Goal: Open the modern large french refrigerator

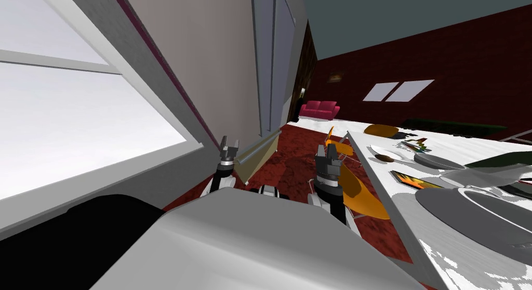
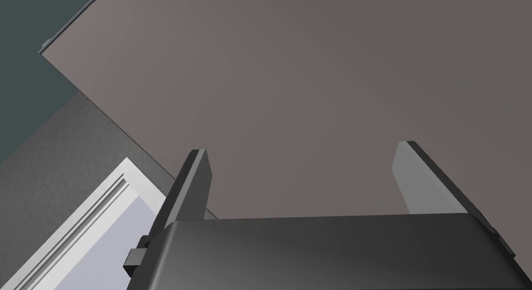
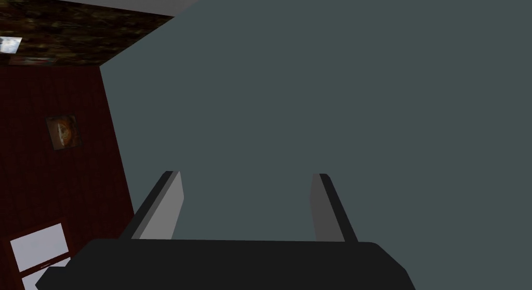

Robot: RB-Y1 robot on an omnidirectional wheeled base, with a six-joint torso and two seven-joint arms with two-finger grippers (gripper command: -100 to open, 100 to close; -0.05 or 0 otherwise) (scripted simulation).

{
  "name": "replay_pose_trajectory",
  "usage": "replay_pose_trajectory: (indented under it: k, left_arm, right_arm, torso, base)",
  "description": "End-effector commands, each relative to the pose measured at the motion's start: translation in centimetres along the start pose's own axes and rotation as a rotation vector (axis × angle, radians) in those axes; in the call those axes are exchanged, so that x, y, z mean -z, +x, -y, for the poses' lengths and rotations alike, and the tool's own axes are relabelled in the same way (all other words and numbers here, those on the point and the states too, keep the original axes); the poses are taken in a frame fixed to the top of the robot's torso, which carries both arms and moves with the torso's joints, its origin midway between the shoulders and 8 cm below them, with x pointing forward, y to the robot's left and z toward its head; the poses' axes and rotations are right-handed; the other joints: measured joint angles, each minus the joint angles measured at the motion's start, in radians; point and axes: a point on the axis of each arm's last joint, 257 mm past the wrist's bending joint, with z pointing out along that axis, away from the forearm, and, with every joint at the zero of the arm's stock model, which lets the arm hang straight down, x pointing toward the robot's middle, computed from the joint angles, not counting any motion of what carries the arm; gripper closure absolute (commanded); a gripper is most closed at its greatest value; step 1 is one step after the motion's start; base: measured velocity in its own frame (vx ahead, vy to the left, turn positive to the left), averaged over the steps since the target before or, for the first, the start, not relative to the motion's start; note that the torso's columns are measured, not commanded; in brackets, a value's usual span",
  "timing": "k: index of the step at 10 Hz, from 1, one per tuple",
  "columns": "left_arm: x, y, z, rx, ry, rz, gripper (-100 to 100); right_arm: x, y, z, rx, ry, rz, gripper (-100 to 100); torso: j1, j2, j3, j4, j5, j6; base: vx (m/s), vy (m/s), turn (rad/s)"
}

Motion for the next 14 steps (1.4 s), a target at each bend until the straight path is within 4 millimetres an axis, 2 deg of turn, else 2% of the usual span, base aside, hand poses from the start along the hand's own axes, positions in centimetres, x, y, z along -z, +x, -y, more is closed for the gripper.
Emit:
replay_pose_trajectory:
  k: [1, 8, 9, 14]
  left_arm:
    - [0.7, -1.4, -2.0, 0.012, -0.035, 0.022, -100]
    - [3.1, -6.0, -6.7, 0.054, -0.115, 0.117, -100]
    - [3.1, -6.0, -6.7, 0.054, -0.115, 0.117, -100]
    - [5.3, -9.4, -9.6, 0.092, -0.155, 0.210, -100]
  right_arm:
    - [0.0, 0.0, 0.0, 0.000, 0.000, 0.000, 0]
    - [0.0, 0.0, 0.0, 0.000, 0.000, 0.000, 0]
    - [0.0, 0.0, 0.0, 0.000, 0.000, 0.000, 0]
    - [0.0, 0.0, 0.0, 0.000, 0.000, 0.000, 0]
  torso:
    - [-0.001, -0.002, -0.001, -0.001, 0.000, 0.000]
    - [-0.002, 0.001, 0.000, 0.000, -0.001, 0.000]
    - [-0.002, 0.001, 0.000, 0.000, -0.001, 0.000]
    - [-0.003, -0.004, -0.003, -0.001, -0.001, 0.000]
  base:
    - [0.143, -0.085, 0.002]
    - [0.151, -0.081, 0.001]
    - [0.108, -0.058, 0.005]
    - [0.140, -0.083, 0.001]
